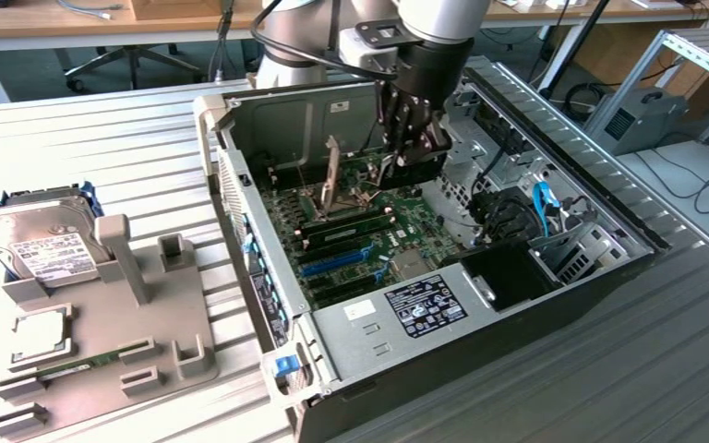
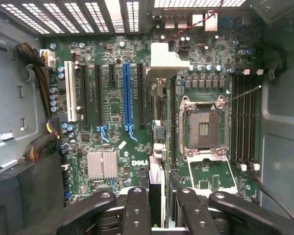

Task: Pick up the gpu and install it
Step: 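Insert the gpu into the slot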

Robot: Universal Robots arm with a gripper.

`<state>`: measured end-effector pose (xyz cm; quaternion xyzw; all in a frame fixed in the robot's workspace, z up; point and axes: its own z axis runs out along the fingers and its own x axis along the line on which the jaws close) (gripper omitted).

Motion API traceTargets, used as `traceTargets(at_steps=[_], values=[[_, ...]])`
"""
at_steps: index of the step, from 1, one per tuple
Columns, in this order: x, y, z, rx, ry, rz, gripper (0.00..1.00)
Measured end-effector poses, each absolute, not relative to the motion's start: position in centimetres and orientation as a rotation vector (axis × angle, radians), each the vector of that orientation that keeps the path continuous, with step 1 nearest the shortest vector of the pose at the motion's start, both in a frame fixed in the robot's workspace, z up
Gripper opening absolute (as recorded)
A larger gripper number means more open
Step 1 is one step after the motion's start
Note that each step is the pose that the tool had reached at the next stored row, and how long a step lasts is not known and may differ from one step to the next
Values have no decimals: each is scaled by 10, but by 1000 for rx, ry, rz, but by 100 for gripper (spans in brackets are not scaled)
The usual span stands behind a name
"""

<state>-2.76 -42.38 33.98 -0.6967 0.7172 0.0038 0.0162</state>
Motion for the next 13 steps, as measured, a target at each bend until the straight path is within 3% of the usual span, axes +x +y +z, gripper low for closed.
traceTargets(at_steps=[13], values=[[-28, -430, 339, -2166, 2230, 12, 26]])
